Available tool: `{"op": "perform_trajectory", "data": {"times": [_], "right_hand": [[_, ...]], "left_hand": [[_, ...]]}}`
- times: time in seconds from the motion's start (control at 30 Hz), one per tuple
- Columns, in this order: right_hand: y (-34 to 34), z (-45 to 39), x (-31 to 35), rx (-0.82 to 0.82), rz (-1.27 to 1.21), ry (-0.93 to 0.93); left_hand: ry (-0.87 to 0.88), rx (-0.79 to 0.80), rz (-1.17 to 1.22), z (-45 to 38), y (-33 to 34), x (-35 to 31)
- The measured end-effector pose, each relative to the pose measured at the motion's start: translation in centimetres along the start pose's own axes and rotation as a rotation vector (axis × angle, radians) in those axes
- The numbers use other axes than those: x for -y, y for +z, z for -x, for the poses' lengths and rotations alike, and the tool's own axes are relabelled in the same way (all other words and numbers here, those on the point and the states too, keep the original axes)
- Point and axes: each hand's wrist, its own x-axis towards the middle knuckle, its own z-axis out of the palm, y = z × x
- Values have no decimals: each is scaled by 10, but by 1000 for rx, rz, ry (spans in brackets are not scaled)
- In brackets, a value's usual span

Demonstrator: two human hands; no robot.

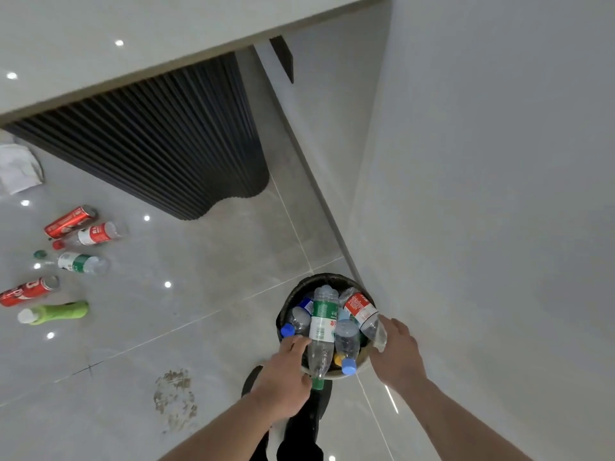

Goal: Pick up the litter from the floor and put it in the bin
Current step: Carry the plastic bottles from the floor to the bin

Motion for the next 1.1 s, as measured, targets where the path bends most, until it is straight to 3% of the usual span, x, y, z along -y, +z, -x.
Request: {"op": "perform_trajectory", "data": {"times": [0.1, 0.27, 0.47, 0.6, 0.8, 1.1], "right_hand": [[17, -21, -7, 33, 26, 3], [28, -37, -18, 32, 88, -60], [23, -51, -28, 60, 158, -128], [14, -39, -11, 57, 152, -86], [-25, 37, 37, 46, 138, -134], [-105, 237, 121, 100, 227, -311]], "left_hand": [[41, 27, -25, -32, 23, -8], [-52, 85, -23, -63, 38, -13], [-46, 176, -55, -71, 31, -9], [-37, 143, -50, -59, 11, -13], [-48, -39, -86, 23, -57, -14], [-171, -208, -236, 279, -161, 12]]}}
